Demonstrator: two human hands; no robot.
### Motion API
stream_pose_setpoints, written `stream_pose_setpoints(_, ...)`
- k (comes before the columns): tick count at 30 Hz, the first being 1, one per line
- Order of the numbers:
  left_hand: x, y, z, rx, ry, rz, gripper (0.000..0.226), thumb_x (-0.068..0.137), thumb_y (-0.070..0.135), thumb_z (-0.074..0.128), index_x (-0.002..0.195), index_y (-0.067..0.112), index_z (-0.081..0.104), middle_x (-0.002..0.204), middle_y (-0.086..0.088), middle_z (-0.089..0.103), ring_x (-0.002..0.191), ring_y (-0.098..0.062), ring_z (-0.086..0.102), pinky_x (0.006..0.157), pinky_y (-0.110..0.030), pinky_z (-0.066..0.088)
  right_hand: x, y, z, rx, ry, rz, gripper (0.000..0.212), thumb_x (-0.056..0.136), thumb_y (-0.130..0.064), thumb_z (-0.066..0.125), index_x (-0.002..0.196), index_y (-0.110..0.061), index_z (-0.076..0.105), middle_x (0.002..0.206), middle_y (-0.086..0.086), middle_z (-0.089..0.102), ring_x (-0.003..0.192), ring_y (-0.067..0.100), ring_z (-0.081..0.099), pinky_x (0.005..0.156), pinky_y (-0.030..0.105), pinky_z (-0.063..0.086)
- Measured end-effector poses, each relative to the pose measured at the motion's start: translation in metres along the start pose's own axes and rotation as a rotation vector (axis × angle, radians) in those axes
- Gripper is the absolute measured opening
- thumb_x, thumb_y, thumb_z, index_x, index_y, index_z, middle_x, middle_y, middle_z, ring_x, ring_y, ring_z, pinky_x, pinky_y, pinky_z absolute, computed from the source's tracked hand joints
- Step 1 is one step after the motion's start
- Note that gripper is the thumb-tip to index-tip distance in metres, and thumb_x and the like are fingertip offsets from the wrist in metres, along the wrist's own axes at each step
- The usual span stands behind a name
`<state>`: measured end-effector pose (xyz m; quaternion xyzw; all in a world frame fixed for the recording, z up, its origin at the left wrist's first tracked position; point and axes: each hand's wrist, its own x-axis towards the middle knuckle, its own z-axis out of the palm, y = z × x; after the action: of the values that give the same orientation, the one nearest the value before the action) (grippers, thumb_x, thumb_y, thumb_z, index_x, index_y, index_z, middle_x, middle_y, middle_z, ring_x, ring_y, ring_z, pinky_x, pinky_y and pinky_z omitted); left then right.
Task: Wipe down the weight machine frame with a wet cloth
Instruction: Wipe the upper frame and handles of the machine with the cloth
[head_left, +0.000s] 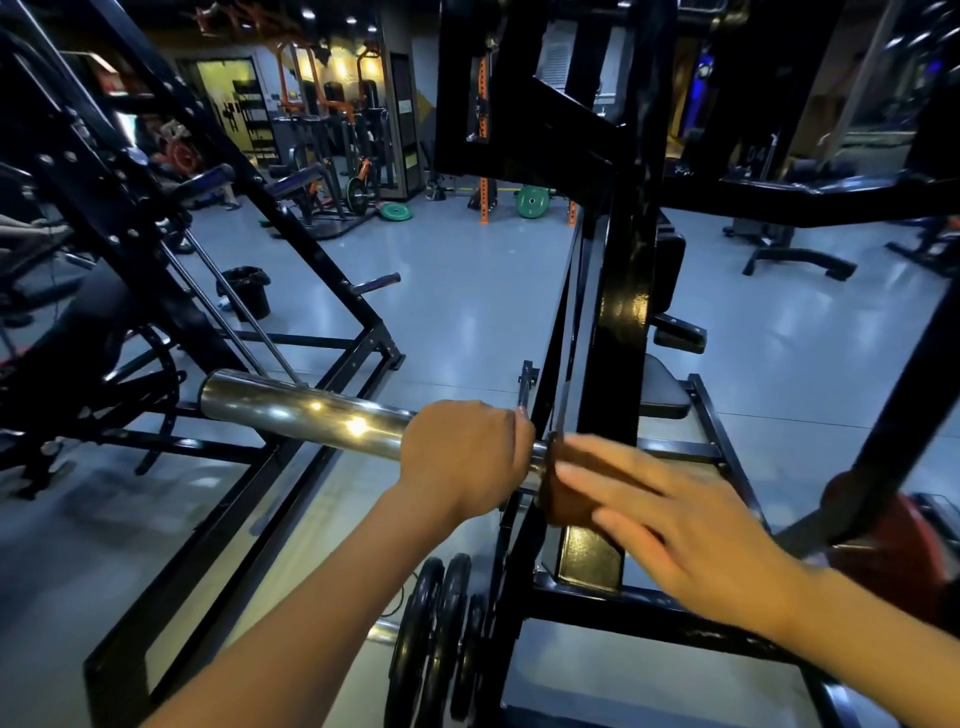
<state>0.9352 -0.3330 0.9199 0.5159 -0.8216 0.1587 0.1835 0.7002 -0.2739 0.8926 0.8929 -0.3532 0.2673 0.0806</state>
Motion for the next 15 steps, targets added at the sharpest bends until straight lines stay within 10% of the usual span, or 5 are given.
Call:
stream_pose_setpoints(7,-0.002,0.003,-0.003,-0.012,0.001,-0.012,0.06,0.107,0.038,0.024,0.06,0.019,0.057,0.053,0.005,0.05,0.045,-0.017,0.051,0.051,-0.029,0.046,0.034,0.028,-0.011,0.051,0.131,0.136,0.047,0.108,-0.053,0.031,0.154,-0.044,0.042,0.16,-0.02,0.038,0.126,0.011,0.057,0.087,0.018,0.053)
stream_pose_setpoints(15,0.001,-0.002,-0.001,0.018,-0.014,0.022,0.056,0.108,0.036,0.027,0.066,0.019,0.06,0.057,0.003,0.054,0.048,-0.019,0.054,0.05,-0.028,0.043,0.013,0.023,-0.005,-0.046,-0.01,-0.141,0.046,0.112,-0.042,0.03,0.156,-0.037,0.038,0.161,-0.008,0.041,0.1,0.007,0.067,0.069,0.019,0.055)
